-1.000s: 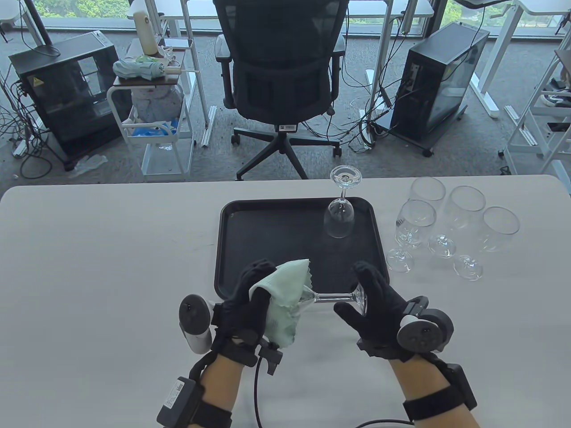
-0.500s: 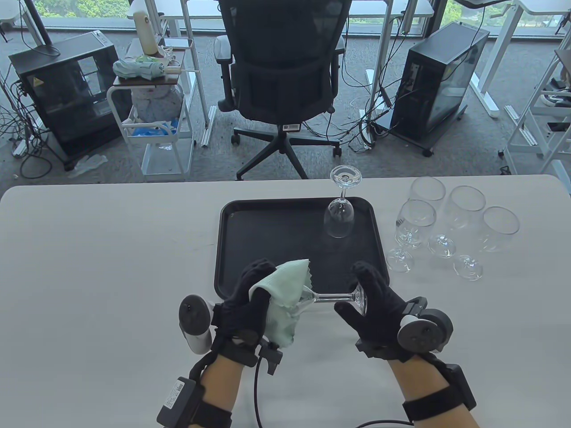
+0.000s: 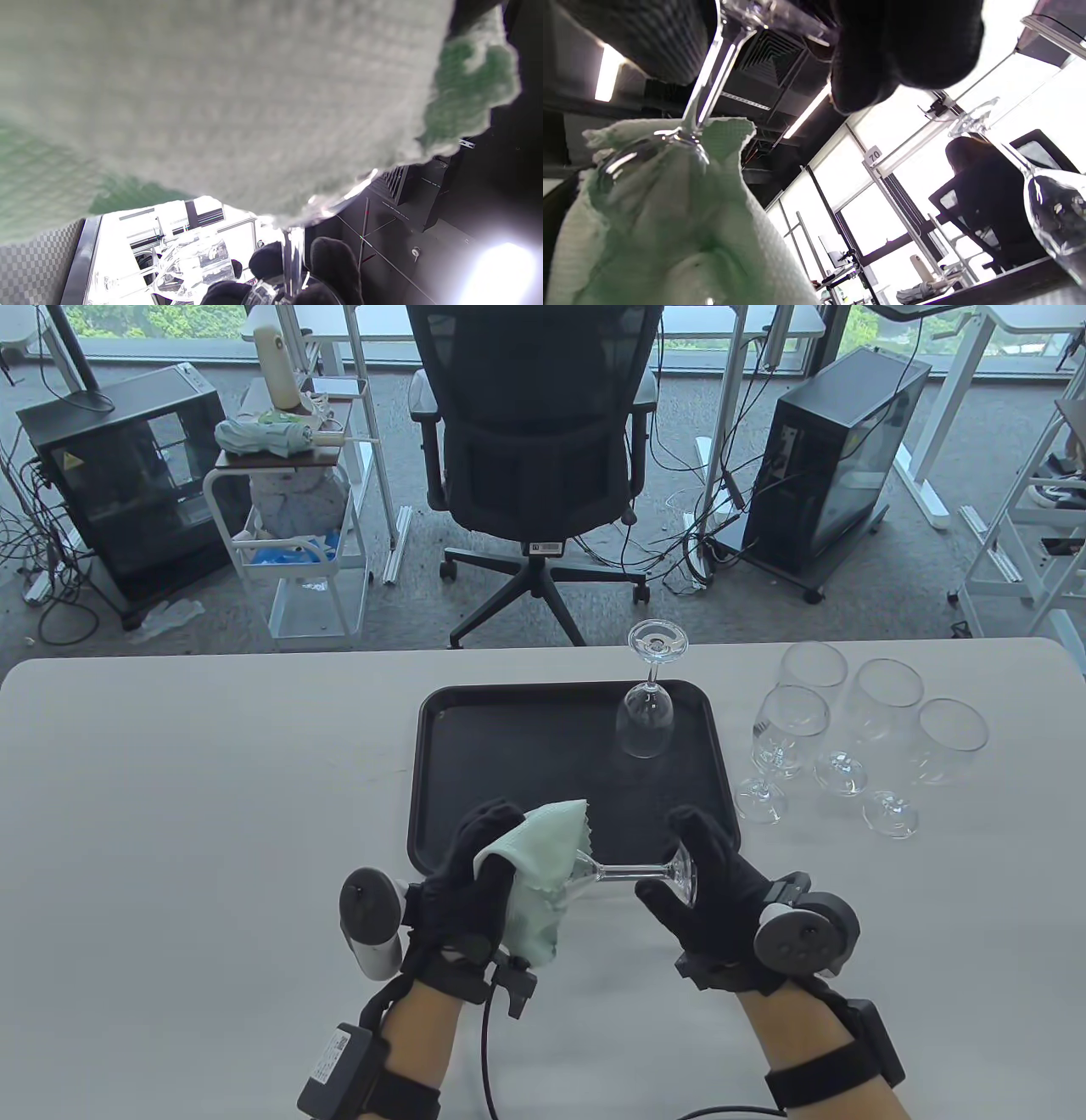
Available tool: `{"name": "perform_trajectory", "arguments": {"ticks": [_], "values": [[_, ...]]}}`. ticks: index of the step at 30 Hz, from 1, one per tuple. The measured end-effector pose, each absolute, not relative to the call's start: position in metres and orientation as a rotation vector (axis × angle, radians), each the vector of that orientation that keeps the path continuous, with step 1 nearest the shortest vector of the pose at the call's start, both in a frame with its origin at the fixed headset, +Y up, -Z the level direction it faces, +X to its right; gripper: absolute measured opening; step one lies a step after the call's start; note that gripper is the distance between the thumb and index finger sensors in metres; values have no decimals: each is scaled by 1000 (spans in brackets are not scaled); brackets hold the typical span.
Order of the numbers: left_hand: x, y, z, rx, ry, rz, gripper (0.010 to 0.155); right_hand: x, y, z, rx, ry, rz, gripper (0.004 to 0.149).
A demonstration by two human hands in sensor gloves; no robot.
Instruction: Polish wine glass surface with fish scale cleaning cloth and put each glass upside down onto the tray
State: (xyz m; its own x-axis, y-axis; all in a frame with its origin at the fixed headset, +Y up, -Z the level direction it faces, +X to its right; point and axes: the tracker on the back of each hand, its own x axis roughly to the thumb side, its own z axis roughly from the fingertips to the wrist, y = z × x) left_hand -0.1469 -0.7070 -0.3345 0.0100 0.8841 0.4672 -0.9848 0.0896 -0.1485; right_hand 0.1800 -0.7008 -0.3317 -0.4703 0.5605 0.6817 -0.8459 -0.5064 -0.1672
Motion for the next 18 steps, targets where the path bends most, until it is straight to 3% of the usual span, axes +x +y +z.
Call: {"name": "perform_trajectory", "arguments": {"ticks": [4, 6, 10, 12, 15, 18], "values": [[-148, -702, -332, 317, -524, 1403, 60, 180, -711, -338, 535, -309, 1922, 80], [-150, -701, -333, 303, -542, 1406, 59, 179, -707, -336, 619, -378, 1993, 84], [-152, -704, -335, 258, -516, 1471, 58, 176, -698, -326, 856, -759, 2197, 93], [-151, -704, -335, 247, -521, 1486, 59, 176, -696, -324, 852, -828, 2193, 92], [-150, -702, -333, 280, -524, 1453, 59, 177, -701, -331, 693, -585, 2044, 82], [-149, -700, -331, 326, -531, 1398, 59, 178, -710, -337, 513, -280, 1922, 82]]}}
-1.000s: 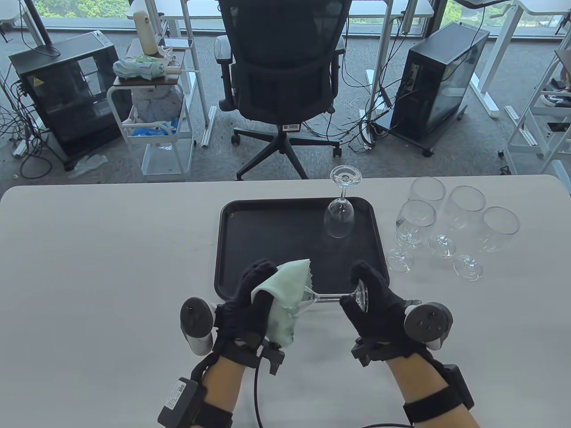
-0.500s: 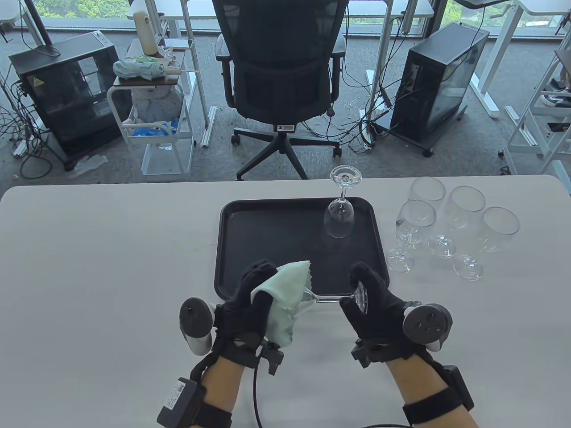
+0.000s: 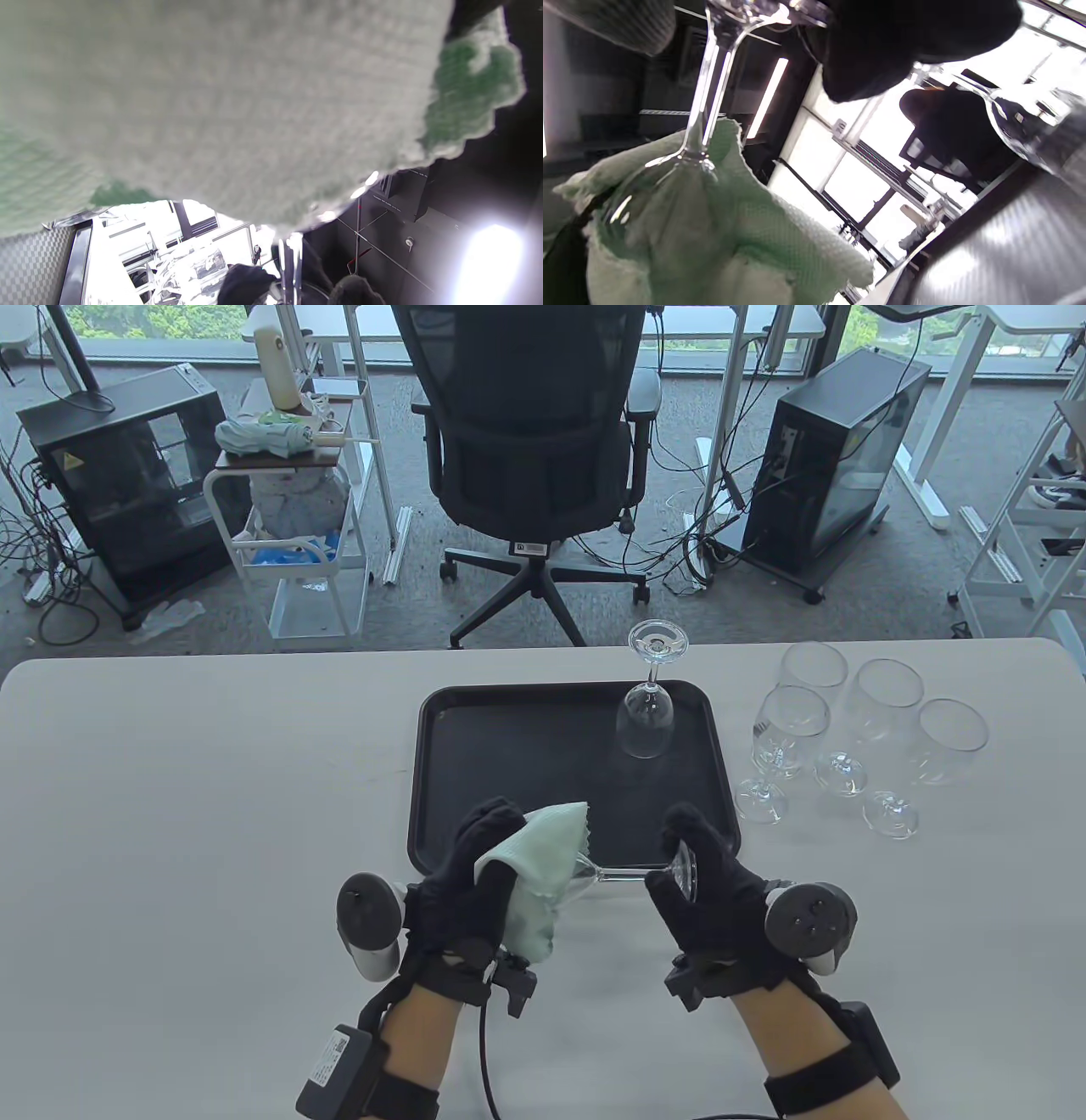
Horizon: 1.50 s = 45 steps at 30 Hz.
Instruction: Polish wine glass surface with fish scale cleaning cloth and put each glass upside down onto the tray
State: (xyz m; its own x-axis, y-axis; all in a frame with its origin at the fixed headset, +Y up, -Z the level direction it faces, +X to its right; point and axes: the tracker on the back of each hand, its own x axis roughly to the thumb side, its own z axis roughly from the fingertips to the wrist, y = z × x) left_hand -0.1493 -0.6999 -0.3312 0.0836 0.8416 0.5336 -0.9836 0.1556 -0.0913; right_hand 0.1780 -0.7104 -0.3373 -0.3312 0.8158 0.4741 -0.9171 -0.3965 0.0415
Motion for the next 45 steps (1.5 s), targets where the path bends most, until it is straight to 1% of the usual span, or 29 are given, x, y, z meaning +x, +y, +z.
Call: {"name": "perform_trajectory", "arguments": {"ticks": [1, 3, 4, 6, 8, 9, 10, 12, 14, 15, 17, 19, 21, 22, 24, 25, 26, 27, 29, 30, 31, 35, 37, 38, 39, 41, 43, 44, 45], "values": [[-150, -700, -332, 327, -521, 1387, 59, 178, -710, -337, 535, -265, 1931, 82], [-150, -701, -333, 310, -532, 1406, 58, 178, -707, -335, 603, -386, 2029, 86], [-152, -703, -333, 304, -502, 1415, 58, 176, -706, -334, 673, -493, 2093, 86], [-153, -706, -336, 268, -493, 1460, 58, 174, -703, -330, 787, -640, 2191, 92], [-152, -708, -337, 237, -499, 1490, 58, 174, -700, -326, 827, -745, 2197, 93], [-151, -708, -336, 242, -496, 1496, 58, 174, -701, -327, 797, -741, 2171, 90], [-150, -708, -336, 249, -491, 1490, 59, 174, -701, -328, 757, -688, 2120, 87], [-149, -707, -335, 265, -508, 1467, 59, 177, -705, -333, 648, -514, 2037, 81], [-149, -705, -334, 290, -522, 1431, 59, 177, -710, -335, 496, -318, 1943, 81], [-151, -704, -334, 301, -508, 1411, 59, 176, -710, -335, 491, -256, 1921, 81], [-153, -703, -335, 282, -529, 1430, 58, 175, -705, -333, 578, -350, 2008, 85], [-154, -704, -336, 278, -498, 1456, 58, 173, -699, -329, 724, -553, 2123, 89], [-154, -706, -337, 233, -509, 1497, 58, 172, -695, -322, 829, -764, 2213, 93], [-154, -707, -337, 228, -515, 1508, 58, 172, -694, -321, 839, -799, 2215, 94], [-152, -707, -336, 253, -508, 1501, 58, 171, -696, -321, 798, -766, 2165, 92], [-152, -707, -335, 259, -506, 1497, 58, 171, -698, -323, 759, -713, 2125, 90], [-151, -706, -335, 266, -511, 1487, 59, 172, -700, -326, 703, -602, 2071, 86], [-152, -706, -334, 278, -517, 1472, 59, 173, -702, -328, 666, -541, 2049, 84], [-152, -705, -334, 297, -522, 1437, 59, 175, -706, -333, 552, -389, 1995, 83], [-152, -705, -334, 295, -517, 1427, 59, 175, -707, -333, 544, -331, 1959, 83], [-152, -706, -335, 290, -514, 1434, 59, 175, -706, -333, 572, -350, 1967, 84], [-154, -708, -337, 253, -503, 1482, 58, 173, -698, -326, 786, -672, 2189, 92], [-153, -708, -337, 239, -512, 1500, 58, 172, -695, -323, 826, -768, 2196, 93], [-152, -707, -336, 251, -505, 1494, 58, 173, -696, -324, 788, -743, 2171, 90], [-152, -707, -335, 258, -497, 1480, 59, 173, -697, -326, 747, -676, 2132, 87], [-151, -704, -334, 288, -518, 1447, 59, 176, -701, -332, 623, -470, 2046, 83], [-150, -703, -333, 305, -520, 1414, 59, 177, -706, -334, 542, -307, 1966, 85], [-150, -703, -333, 308, -518, 1412, 58, 178, -705, -334, 568, -316, 1969, 85], [-150, -703, -333, 301, -529, 1418, 58, 178, -703, -333, 594, -377, 2019, 87]]}}
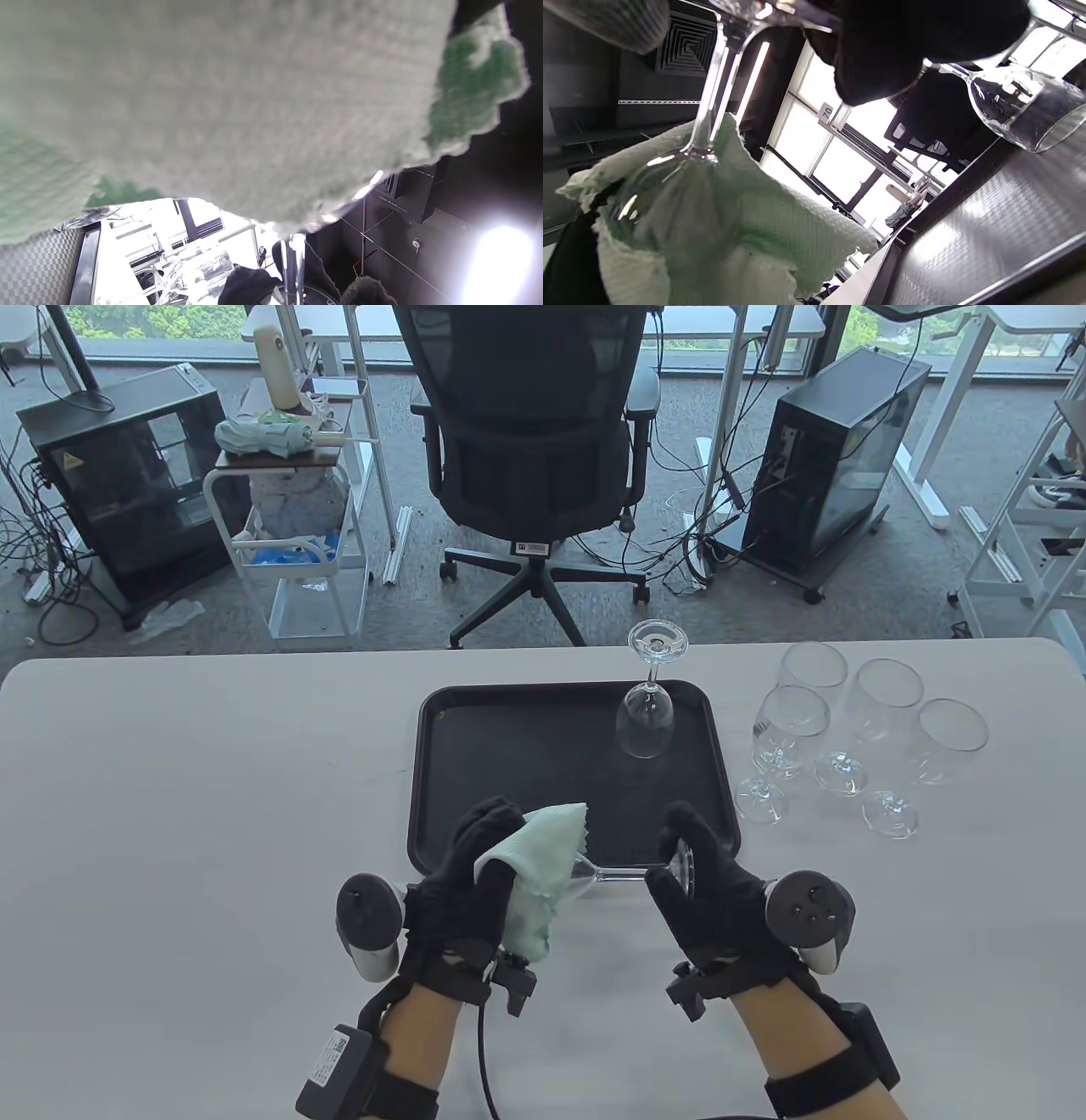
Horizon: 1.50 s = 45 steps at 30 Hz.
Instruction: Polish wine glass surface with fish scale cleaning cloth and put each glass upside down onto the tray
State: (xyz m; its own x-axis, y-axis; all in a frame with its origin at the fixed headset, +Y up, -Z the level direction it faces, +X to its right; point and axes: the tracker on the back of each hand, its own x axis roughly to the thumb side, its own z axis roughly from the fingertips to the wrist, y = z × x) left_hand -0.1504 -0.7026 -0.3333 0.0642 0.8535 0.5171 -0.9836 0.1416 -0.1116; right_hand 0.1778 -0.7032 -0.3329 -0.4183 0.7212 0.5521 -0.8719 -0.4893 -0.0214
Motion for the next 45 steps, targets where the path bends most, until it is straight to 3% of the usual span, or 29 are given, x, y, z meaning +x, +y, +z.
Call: {"name": "perform_trajectory", "arguments": {"ticks": [3, 6, 9, 11, 12, 18, 20, 23, 27, 30, 34, 37, 41, 45], "values": [[-152, -704, -334, 287, -506, 1467, 57, 175, -697, -327, 783, -613, 2156, 92], [-151, -706, -335, 263, -517, 1485, 58, 174, -693, -322, 836, -811, 2228, 94], [-150, -707, -334, 271, -499, 1467, 58, 176, -697, -331, 665, -548, 2088, 82], [-150, -706, -334, 289, -511, 1430, 58, 179, -705, -335, 562, -287, 1957, 81], [-150, -706, -334, 293, -510, 1424, 58, 178, -707, -336, 547, -266, 1937, 82], [-152, -707, -336, 265, -517, 1477, 57, 174, -698, -326, 818, -704, 2166, 93], [-152, -707, -336, 267, -514, 1483, 57, 174, -696, -325, 805, -763, 2196, 92], [-151, -707, -334, 276, -502, 1478, 58, 173, -699, -328, 640, -531, 2023, 81], [-152, -704, -334, 300, -512, 1425, 57, 177, -705, -333, 412, -196, 1912, 81], [-154, -704, -336, 284, -516, 1476, 56, 185, -696, -334, 378, -273, 1919, 82], [-163, -705, -338, 319, -472, 1513, 54, 202, -664, -325, 313, -361, 1985, 84], [-169, -705, -339, 338, -450, 1535, 54, 197, -636, -319, 299, -618, 2266, 84], [-174, -707, -340, 341, -432, 1553, 54, 154, -615, -354, 350, -798, 2636, 82], [-175, -707, -340, 340, -429, 1564, 53, 118, -615, -401, 395, -792, 2805, 79]]}}
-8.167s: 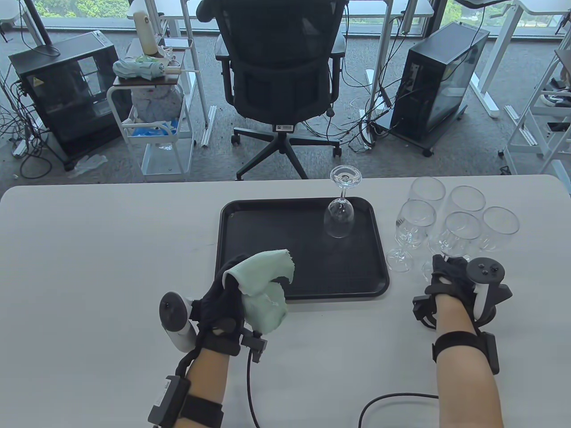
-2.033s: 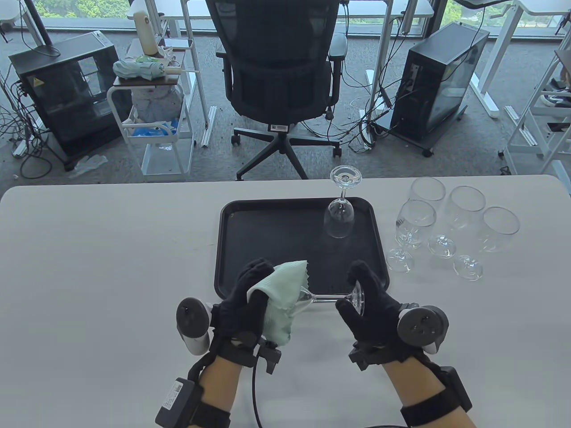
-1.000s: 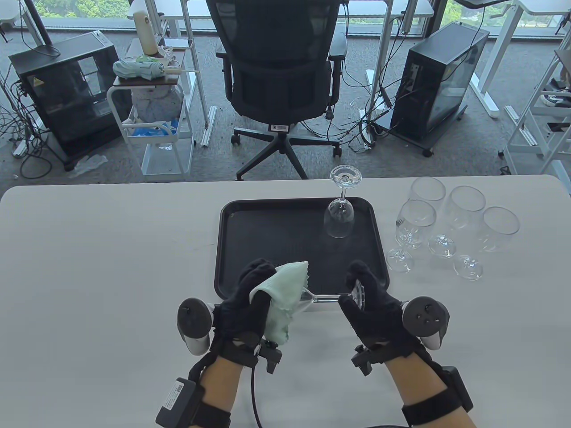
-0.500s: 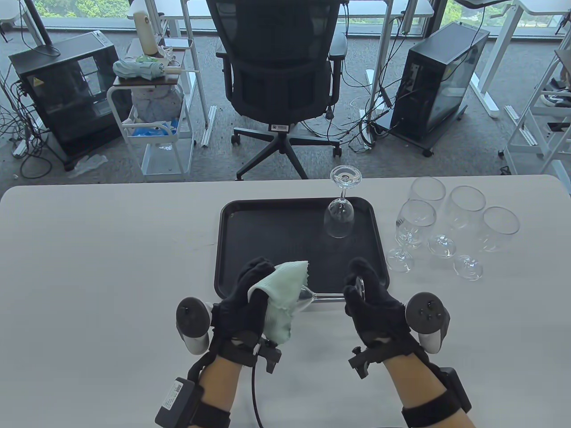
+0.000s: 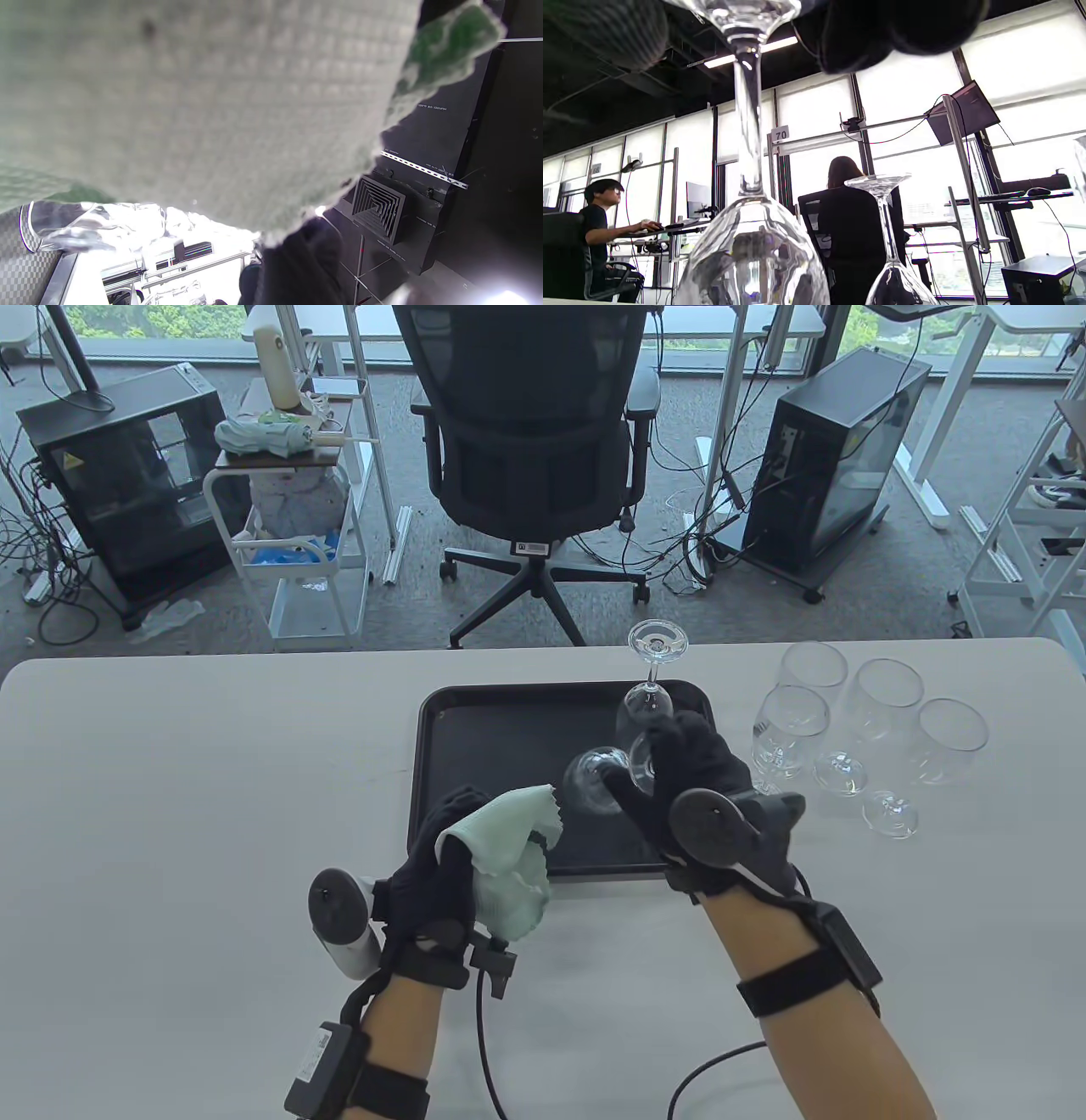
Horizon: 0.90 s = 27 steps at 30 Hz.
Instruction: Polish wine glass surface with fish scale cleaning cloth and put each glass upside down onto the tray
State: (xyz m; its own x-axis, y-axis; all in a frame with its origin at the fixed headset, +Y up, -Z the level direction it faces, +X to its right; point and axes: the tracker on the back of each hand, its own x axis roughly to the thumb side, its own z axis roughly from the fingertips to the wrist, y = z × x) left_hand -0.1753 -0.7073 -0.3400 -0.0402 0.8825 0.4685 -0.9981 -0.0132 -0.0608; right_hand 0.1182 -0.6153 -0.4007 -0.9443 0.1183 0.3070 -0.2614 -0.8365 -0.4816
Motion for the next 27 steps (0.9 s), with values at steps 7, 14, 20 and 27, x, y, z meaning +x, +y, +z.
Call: {"name": "perform_trajectory", "arguments": {"ticks": [7, 14, 20, 27], "values": [[-173, -708, -340, 320, -434, 1561, 53, 70, -641, -470, 332, -699, 2916, 76], [-172, -709, -342, 308, -428, 1566, 53, 51, -658, -508, 235, -621, 2954, 73], [-174, -708, -342, 312, -415, 1574, 53, 37, -644, -526, 178, -557, 2990, 67], [-177, -708, -342, 317, -406, 1590, 53, 33, -653, -540, 83, -229, 2905, 79]]}}
